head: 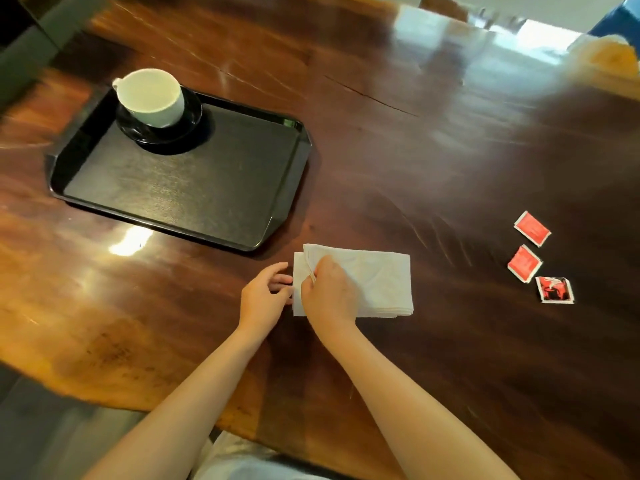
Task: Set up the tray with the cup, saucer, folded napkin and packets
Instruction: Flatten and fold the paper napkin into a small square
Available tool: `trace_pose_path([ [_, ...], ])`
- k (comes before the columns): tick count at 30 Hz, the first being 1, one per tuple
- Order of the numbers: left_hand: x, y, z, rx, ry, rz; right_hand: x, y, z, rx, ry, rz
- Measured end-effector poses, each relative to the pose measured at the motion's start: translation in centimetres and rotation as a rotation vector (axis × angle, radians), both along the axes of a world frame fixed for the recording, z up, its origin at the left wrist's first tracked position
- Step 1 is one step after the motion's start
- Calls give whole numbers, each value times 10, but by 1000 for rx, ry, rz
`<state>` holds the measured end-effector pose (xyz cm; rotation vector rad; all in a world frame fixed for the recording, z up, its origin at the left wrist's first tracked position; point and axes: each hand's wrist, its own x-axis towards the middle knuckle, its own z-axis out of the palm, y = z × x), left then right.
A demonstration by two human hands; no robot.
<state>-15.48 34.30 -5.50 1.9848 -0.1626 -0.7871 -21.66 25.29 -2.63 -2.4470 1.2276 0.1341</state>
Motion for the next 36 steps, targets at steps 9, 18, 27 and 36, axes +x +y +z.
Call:
trace_pose_path([
  [9, 5, 3, 1, -2, 18, -25, 3, 13, -11, 111, -19, 61],
  [18, -5, -3, 6, 57, -106, -46, -30, 0, 6, 338, -194, 83],
  [27, -24, -11, 5, 146, -198, -99, -141, -68, -11, 120, -133, -355],
  [36, -34, -14, -1, 161, -277, -90, -128, -67, -34, 100, -248, -195],
])
